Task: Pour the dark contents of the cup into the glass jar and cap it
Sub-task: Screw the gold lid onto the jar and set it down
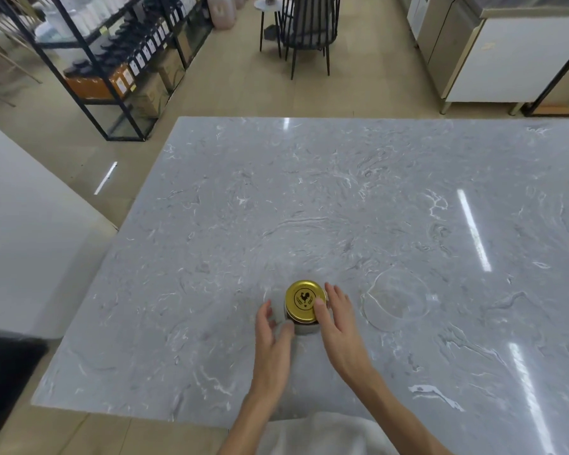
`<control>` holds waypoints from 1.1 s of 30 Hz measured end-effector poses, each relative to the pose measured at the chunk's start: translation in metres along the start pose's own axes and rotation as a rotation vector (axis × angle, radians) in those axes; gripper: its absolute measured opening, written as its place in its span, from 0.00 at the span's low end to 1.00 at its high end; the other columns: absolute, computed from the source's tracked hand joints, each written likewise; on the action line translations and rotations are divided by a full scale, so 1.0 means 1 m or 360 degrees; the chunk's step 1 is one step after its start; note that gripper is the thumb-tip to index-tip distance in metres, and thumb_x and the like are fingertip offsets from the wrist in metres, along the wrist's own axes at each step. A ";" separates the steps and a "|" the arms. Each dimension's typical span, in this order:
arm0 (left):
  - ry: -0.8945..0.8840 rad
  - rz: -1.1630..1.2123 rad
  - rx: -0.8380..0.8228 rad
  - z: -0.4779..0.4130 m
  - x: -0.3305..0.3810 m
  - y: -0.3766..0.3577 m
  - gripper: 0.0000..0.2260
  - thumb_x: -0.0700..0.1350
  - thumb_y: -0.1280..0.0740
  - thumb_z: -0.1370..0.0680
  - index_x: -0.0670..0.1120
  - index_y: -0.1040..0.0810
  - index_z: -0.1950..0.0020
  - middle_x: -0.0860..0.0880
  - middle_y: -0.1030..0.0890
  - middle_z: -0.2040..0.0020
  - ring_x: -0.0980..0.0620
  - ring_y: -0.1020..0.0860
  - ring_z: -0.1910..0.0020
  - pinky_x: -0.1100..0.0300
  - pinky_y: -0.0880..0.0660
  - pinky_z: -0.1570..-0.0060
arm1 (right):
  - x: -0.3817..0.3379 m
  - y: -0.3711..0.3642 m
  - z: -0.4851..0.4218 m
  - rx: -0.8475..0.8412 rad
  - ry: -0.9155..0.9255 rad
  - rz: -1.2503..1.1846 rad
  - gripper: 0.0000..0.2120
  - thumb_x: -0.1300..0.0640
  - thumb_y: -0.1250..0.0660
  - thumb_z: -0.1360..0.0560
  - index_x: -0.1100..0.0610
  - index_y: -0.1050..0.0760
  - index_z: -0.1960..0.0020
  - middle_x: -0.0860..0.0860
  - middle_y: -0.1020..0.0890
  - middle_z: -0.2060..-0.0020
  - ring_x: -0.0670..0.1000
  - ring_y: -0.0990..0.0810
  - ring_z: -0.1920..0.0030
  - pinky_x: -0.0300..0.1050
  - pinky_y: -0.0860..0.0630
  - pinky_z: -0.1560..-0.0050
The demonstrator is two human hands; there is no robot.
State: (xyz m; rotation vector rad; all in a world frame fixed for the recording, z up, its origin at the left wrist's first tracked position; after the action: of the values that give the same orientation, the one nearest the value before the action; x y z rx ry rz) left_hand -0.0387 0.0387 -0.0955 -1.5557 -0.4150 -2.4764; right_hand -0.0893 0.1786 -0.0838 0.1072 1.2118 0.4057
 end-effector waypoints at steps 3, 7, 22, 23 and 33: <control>-0.0018 0.0080 -0.0223 -0.006 0.010 -0.016 0.16 0.52 0.44 0.13 0.56 0.33 0.25 0.55 0.26 0.28 0.62 0.28 0.30 0.56 0.32 0.27 | 0.004 -0.002 -0.004 -0.0015 0.0076 0.0138 0.30 0.41 0.41 0.19 0.51 0.40 0.21 0.47 0.41 0.21 0.43 0.49 0.22 0.43 0.49 0.24; -0.0008 -0.0029 -0.0136 -0.046 0.028 -0.020 0.07 0.53 0.42 0.14 0.55 0.32 0.36 0.55 0.23 0.39 0.64 0.23 0.42 0.71 0.29 0.48 | -0.017 0.001 -0.038 0.0000 0.0096 0.0124 0.23 0.49 0.38 0.18 0.55 0.32 0.26 0.50 0.30 0.28 0.51 0.34 0.27 0.48 0.37 0.28; 0.0267 -0.0090 -0.0042 -0.251 0.137 -0.066 0.17 0.48 0.42 0.14 0.41 0.35 0.28 0.37 0.24 0.33 0.39 0.22 0.36 0.42 0.24 0.34 | -0.107 0.027 -0.242 0.0037 -0.0146 0.0090 0.17 0.54 0.42 0.18 0.59 0.27 0.31 0.61 0.25 0.35 0.61 0.26 0.35 0.56 0.31 0.32; 0.0284 -0.0101 -0.0040 -0.252 0.136 -0.066 0.17 0.48 0.42 0.14 0.41 0.34 0.27 0.38 0.24 0.32 0.39 0.23 0.35 0.43 0.24 0.34 | -0.107 0.028 -0.241 0.0024 -0.0143 0.0083 0.18 0.54 0.42 0.17 0.58 0.28 0.31 0.61 0.25 0.35 0.61 0.26 0.35 0.56 0.31 0.32; -0.0147 -0.0188 -0.0003 -0.149 0.129 -0.041 0.21 0.47 0.38 0.15 0.49 0.34 0.22 0.46 0.29 0.24 0.52 0.28 0.32 0.57 0.34 0.34 | -0.081 0.165 -0.118 0.0458 0.0093 0.0116 0.13 0.53 0.36 0.19 0.53 0.20 0.36 0.49 0.17 0.40 0.48 0.22 0.38 0.40 0.31 0.40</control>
State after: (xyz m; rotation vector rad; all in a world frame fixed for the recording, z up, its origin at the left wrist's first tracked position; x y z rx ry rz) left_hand -0.2338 0.0270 -0.0464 -1.6981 -0.5336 -2.4973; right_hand -0.2632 0.2863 -0.0051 0.3901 1.3214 0.2970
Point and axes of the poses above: each hand's wrist, its own z-axis away from the middle knuckle, its own y-axis out of the back of the hand, x = y × z, the point moved 9 cm from there along -z, towards the middle knuckle
